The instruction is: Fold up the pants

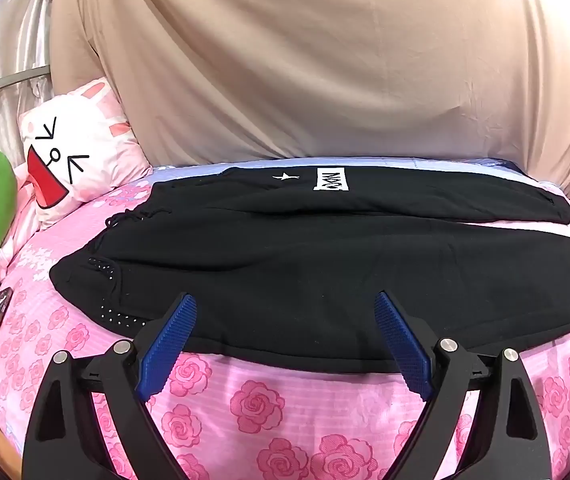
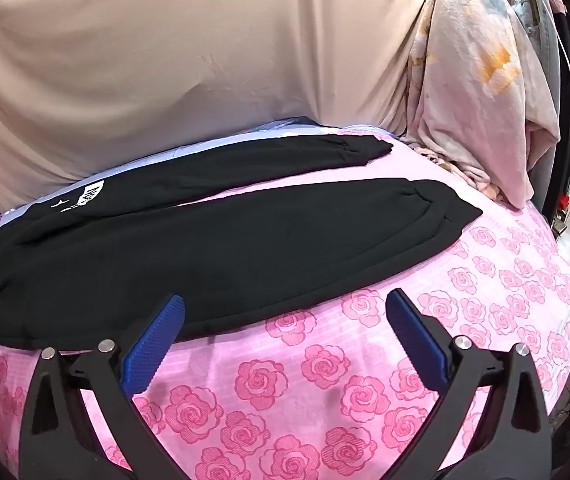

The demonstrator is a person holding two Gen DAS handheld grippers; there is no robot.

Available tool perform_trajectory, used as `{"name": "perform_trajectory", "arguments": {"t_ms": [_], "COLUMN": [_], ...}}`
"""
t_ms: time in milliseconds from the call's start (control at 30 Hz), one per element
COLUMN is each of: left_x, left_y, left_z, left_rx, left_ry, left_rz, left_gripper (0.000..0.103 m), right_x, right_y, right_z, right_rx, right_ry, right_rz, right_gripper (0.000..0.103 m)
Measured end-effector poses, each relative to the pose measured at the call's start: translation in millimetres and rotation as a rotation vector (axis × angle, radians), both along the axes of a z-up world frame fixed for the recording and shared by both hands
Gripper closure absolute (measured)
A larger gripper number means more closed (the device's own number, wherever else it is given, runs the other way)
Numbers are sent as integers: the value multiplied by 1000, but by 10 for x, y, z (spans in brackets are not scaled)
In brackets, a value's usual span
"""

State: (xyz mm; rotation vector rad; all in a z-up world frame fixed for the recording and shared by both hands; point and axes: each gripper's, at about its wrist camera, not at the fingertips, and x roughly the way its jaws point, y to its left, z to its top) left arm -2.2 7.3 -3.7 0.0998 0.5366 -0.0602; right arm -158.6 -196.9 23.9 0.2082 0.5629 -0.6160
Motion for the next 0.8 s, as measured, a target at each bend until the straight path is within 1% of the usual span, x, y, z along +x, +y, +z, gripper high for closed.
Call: {"name": "perform_trajectory", "arguments": {"t_ms": [300,333,433,467,800], "left_x": [-1,-2,-6,-6,-6], "left_y": [3,3,2,-1,-2], "left_z": [-3,-2,-6,-6,-6], "left_rx": [1,0,1,1,2], "left_ry": [0,1,1,2,1], "left_rz": [-1,-1,-2,-2,-1], "left_gripper": [15,15,15,15,15], "right_x": [16,30,40,28,38], "right_y": [82,3,81,36,70], "right_z": [-9,3,-13,2,-21], "right_rx": [2,2,3,-1,-1], "right_ry": [2,4,4,3,6], "right_rz": [0,1,3,3,1], "right_gripper": [5,5,5,5,5]}}
